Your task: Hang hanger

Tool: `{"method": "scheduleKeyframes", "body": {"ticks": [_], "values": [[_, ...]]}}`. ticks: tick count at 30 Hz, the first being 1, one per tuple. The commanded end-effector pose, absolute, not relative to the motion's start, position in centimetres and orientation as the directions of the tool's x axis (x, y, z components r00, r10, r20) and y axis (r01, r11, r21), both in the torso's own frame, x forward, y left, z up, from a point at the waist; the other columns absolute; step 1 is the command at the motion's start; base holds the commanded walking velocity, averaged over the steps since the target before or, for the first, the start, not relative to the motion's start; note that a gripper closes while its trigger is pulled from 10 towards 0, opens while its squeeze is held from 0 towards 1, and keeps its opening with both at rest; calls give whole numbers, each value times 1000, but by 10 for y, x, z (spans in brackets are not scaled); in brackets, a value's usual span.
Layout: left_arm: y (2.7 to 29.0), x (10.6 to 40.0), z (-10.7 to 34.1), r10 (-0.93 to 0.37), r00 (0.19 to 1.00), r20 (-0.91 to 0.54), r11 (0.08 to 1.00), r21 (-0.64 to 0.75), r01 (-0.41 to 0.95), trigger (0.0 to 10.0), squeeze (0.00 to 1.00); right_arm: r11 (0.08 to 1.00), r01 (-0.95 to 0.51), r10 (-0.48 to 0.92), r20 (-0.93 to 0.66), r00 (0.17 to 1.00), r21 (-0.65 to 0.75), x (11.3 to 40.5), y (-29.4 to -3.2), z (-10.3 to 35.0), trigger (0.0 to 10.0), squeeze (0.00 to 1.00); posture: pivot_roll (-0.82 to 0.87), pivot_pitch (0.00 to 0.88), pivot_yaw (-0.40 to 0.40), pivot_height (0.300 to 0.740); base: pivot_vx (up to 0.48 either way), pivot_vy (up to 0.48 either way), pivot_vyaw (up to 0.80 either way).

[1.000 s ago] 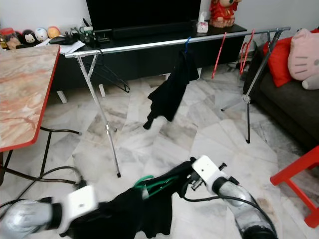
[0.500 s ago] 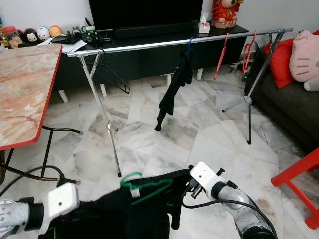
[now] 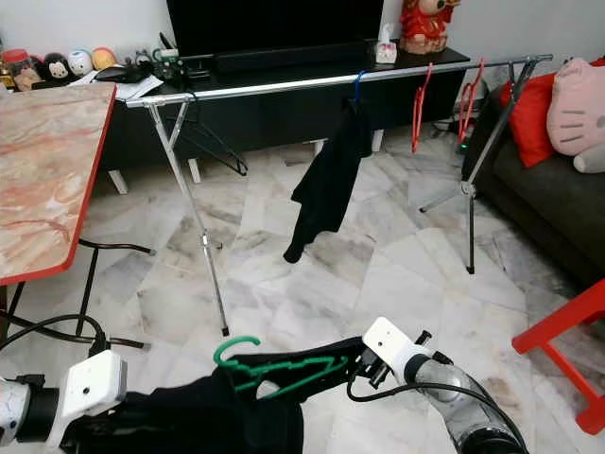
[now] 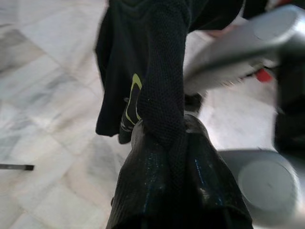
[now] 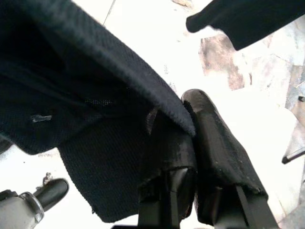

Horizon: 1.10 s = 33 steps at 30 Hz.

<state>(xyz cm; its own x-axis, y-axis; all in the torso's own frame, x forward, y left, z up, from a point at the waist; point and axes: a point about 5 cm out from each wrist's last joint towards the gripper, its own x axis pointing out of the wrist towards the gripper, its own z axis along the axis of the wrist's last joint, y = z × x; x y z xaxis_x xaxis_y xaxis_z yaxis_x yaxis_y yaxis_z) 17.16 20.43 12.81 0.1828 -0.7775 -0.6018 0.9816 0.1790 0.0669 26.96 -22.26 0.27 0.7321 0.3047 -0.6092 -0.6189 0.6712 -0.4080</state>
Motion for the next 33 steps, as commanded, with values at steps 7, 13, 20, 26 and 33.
{"method": "scheduleKeyframes", "body": {"ticks": [7, 13, 20, 26, 33], "values": [[188, 171, 121, -769, 100, -632, 64, 79, 995, 10000, 0, 663, -600, 229, -641, 732, -448, 271, -234, 2, 0, 0, -87, 0, -10, 740, 0, 0, 0], [182, 167, 122, -762, 59, -645, 20, 68, 997, 10000, 0, 666, -607, 225, -659, 718, -434, 269, -232, -3, 0, 0, -74, 0, -16, 740, 0, 0, 0], [174, 167, 116, -755, 37, -655, -12, 71, 997, 10000, 0, 692, -594, 231, -654, 720, -410, 274, -228, -1, 10000, 169, -78, 0, -19, 740, 0, 0, 0], [170, 169, 113, -760, 47, -648, -6, 79, 997, 10000, 0, 697, -608, 258, -657, 709, -381, 275, -229, 1, 10000, 1000, -83, 0, -17, 740, 0, 0, 0], [171, 170, 111, -753, 55, -656, 2, 81, 997, 10000, 0, 677, -656, 337, -653, 678, -333, 276, -225, 6, 10000, 1000, -85, 0, -15, 740, 0, 0, 0]]}}
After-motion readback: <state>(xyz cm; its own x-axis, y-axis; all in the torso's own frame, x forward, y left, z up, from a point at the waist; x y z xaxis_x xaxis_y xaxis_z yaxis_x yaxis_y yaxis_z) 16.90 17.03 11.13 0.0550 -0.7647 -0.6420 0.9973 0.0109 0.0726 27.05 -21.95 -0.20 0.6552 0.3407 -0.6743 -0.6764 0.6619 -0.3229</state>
